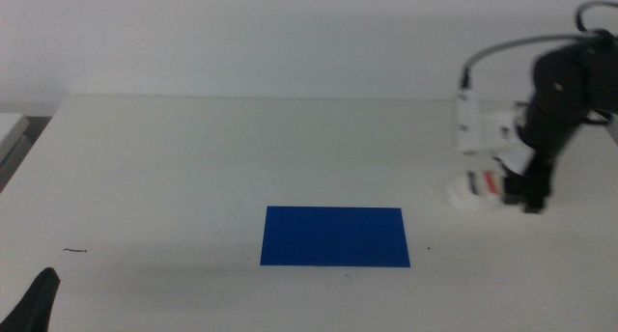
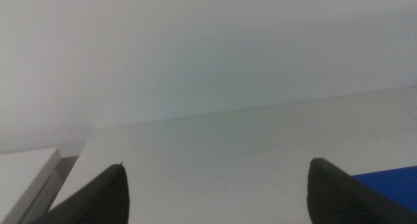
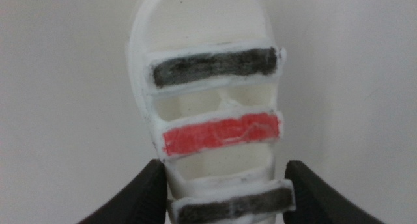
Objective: Use one arm to grab the shoe from the table and place it on the mat.
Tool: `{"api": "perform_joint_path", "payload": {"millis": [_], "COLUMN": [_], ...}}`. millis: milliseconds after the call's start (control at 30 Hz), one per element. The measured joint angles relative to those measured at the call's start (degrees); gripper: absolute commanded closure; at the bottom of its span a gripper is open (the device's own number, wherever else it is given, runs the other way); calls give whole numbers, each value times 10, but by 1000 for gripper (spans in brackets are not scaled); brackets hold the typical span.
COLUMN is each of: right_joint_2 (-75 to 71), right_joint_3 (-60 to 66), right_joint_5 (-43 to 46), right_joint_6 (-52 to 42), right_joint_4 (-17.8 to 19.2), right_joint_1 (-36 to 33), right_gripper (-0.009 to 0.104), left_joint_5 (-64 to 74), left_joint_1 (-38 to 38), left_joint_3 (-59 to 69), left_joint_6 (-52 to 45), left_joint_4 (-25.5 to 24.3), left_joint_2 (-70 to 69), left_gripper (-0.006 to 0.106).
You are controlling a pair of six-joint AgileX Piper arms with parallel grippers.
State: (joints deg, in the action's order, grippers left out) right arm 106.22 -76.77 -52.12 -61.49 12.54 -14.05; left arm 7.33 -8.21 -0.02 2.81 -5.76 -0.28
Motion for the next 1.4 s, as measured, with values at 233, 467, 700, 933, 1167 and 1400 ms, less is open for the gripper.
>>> {"api": "perform_joint_path", "payload": {"millis": [233,467,700,933,1167,1400], "right_joint_2": [1,78,111,136,140,-36], "right_joint_3": [-74,-132,-137,-138,-138,-1], "right_joint_5": [-26,-31,-26,-6,7,108], "right_joint_6": [74,150,179,179,198,317], "right_joint_4": [-32,-62,-62,-55,-53,-57], "right_joint_1": [-183,-252,-255,-256,-256,-226], "right_gripper": [97,97,97,94,36,17], "left_joint_5": [0,0,0,0,0,0], "left_joint_1": [0,0,0,0,0,0], "left_joint_3": [0,0,0,0,0,0], "left_joint_6": [0,0,0,0,0,0], "left_joint_4": [0,0,0,0,0,0], "left_joint_2": [0,0,0,0,0,0], "left_gripper": [7,7,7,7,7,7]}}
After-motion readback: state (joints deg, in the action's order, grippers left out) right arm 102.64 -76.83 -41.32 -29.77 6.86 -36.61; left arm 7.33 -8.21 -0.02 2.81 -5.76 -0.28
